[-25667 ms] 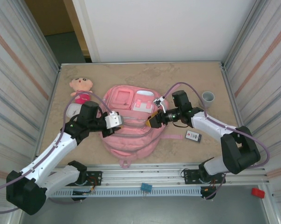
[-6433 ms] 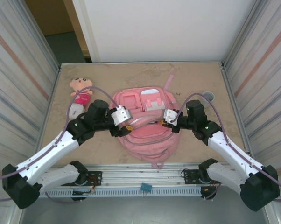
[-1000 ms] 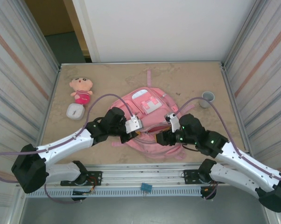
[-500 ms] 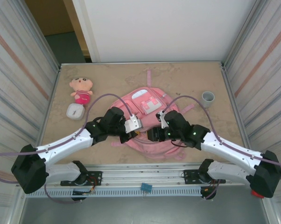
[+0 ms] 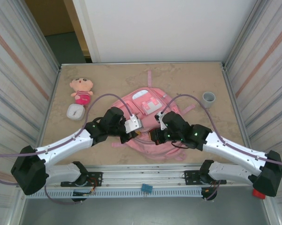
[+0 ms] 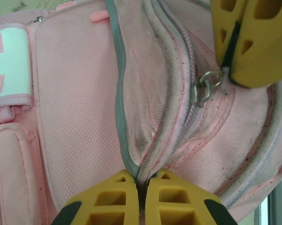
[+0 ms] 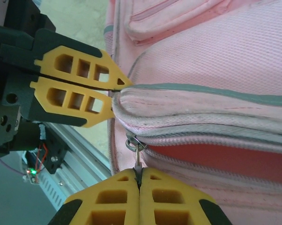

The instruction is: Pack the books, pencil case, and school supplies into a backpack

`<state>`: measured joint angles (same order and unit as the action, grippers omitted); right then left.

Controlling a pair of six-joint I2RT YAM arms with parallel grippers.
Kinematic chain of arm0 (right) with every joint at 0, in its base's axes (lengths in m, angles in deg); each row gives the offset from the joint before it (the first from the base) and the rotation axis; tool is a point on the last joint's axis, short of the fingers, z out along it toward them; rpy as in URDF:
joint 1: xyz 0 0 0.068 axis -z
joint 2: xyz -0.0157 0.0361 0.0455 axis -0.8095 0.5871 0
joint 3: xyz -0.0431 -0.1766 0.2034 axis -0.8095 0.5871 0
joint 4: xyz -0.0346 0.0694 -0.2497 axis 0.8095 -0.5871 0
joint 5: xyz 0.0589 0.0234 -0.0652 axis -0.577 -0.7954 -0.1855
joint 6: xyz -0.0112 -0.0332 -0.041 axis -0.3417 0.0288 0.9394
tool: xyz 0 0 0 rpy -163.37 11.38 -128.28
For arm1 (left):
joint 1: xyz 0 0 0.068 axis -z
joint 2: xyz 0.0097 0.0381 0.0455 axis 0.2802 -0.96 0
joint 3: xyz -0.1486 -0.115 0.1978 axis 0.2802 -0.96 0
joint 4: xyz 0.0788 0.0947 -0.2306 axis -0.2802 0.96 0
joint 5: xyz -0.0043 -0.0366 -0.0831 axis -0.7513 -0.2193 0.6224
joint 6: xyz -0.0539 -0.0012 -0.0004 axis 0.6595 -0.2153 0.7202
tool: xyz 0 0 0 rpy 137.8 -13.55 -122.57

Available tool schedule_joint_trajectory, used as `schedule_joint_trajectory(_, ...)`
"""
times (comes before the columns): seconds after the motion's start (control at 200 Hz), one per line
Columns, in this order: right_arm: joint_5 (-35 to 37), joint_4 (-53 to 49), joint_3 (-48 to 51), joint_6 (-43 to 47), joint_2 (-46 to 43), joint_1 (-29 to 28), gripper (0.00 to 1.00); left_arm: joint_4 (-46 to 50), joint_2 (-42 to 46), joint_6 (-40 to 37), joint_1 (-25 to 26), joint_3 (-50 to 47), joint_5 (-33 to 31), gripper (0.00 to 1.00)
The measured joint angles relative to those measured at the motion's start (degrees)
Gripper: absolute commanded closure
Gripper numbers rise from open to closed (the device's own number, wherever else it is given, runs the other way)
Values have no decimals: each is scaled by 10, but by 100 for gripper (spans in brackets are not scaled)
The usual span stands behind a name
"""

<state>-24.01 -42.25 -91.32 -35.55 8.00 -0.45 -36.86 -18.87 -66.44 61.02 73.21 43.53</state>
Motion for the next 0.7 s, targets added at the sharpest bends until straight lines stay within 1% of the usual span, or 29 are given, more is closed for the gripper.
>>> schedule_joint_trajectory(0.105, 8, -34, -1, 11, -31, 24, 100, 0, 10, 0, -12, -1, 10, 100)
schedule_joint_trajectory(0.21, 8, -64, 5, 24, -63, 72, 100, 0, 30, 0, -24, -9, 10, 100)
schedule_joint_trajectory(0.291, -8, -69, 20, 31, -78, 103, 100, 2, 44, 0, -29, -17, 12, 100)
schedule_joint_trajectory(0.326, -17, -66, 28, 34, -82, 108, 100, 3, 47, 0, -30, -19, 16, 93)
schedule_joint_trajectory(0.336, -20, -65, 31, 35, -83, 110, 100, 4, 47, 0, -30, -20, 17, 93)
schedule_joint_trajectory(0.436, -48, -53, 49, 41, -87, 111, 100, 14, 48, 4, -30, -23, 33, 66)
schedule_joint_trajectory(0.481, -58, -53, 53, 41, -87, 111, 100, 19, 48, 7, -28, -22, 39, 51)
schedule_joint_trajectory(0.506, -62, -54, 53, 42, -87, 111, 100, 22, 47, 12, -25, -21, 40, 45)
schedule_joint_trajectory(0.576, -71, -54, 53, 45, -87, 111, 100, 31, 43, 19, -9, -11, 40, 40)
schedule_joint_trajectory(0.696, -85, -54, 53, 53, -87, 111, 100, 28, 17, 28, 34, 27, 36, 38)
